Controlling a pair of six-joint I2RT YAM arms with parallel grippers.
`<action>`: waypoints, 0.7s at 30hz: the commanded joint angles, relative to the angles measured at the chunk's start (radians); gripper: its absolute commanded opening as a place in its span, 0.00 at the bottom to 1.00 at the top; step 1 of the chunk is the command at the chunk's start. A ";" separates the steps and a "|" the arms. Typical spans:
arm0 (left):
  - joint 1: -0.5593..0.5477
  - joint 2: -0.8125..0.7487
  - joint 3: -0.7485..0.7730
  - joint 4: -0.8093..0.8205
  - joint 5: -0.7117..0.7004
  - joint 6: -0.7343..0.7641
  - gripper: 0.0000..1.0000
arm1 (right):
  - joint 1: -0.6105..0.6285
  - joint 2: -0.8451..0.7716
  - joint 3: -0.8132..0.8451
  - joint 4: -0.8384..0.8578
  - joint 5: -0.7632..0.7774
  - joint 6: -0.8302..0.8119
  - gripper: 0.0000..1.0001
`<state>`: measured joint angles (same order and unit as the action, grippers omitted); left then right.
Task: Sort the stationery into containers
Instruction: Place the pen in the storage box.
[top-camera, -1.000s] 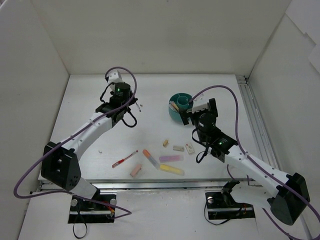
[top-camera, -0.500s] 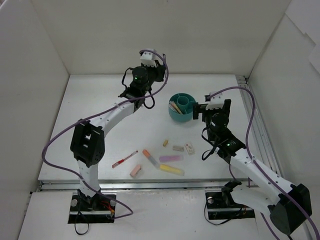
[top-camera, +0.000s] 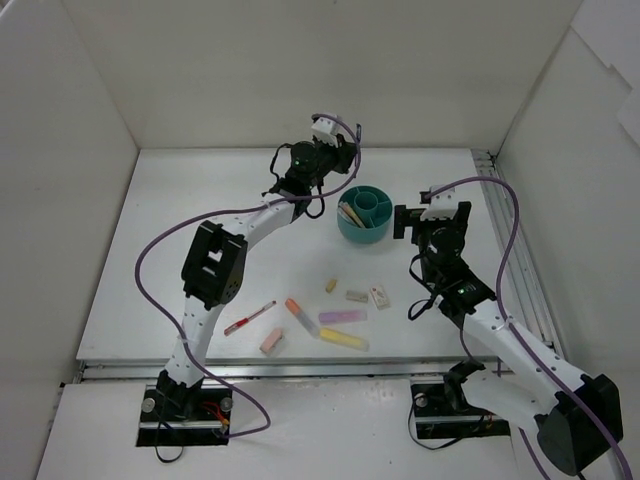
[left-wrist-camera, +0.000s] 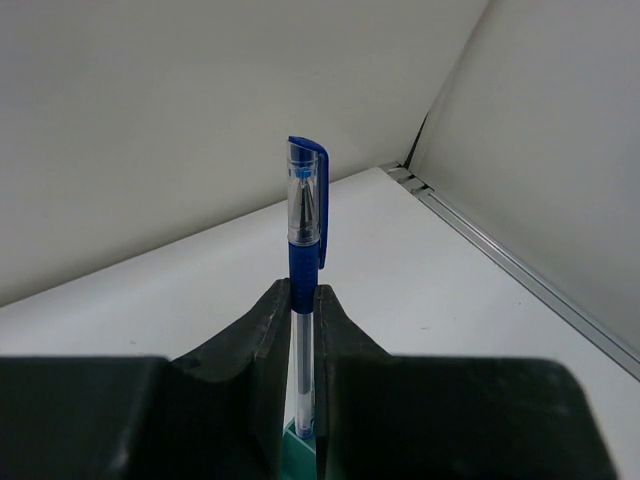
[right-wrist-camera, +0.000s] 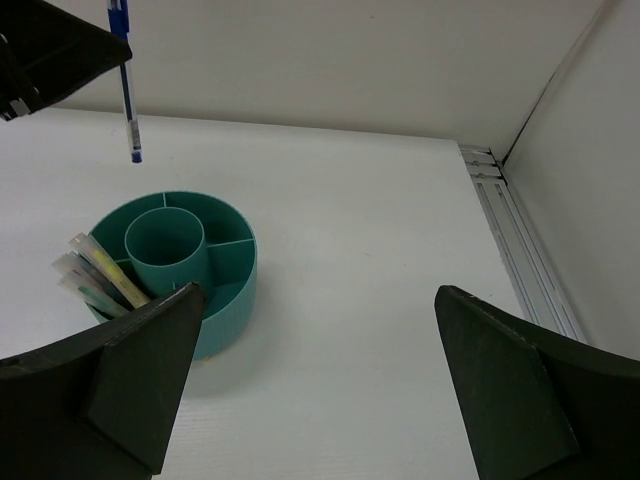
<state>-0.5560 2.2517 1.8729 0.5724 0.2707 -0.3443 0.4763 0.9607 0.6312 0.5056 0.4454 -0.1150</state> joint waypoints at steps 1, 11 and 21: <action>-0.015 -0.032 0.043 0.121 0.027 0.021 0.00 | -0.015 -0.013 0.012 0.094 -0.013 0.018 0.98; -0.015 -0.056 -0.122 0.196 0.013 0.010 0.00 | -0.028 0.007 0.016 0.096 -0.036 0.029 0.98; -0.033 -0.089 -0.234 0.222 -0.008 0.021 0.00 | -0.031 0.009 0.016 0.096 -0.063 0.037 0.98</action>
<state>-0.5785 2.2753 1.6318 0.6670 0.2607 -0.3405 0.4503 0.9688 0.6300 0.5121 0.3920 -0.0948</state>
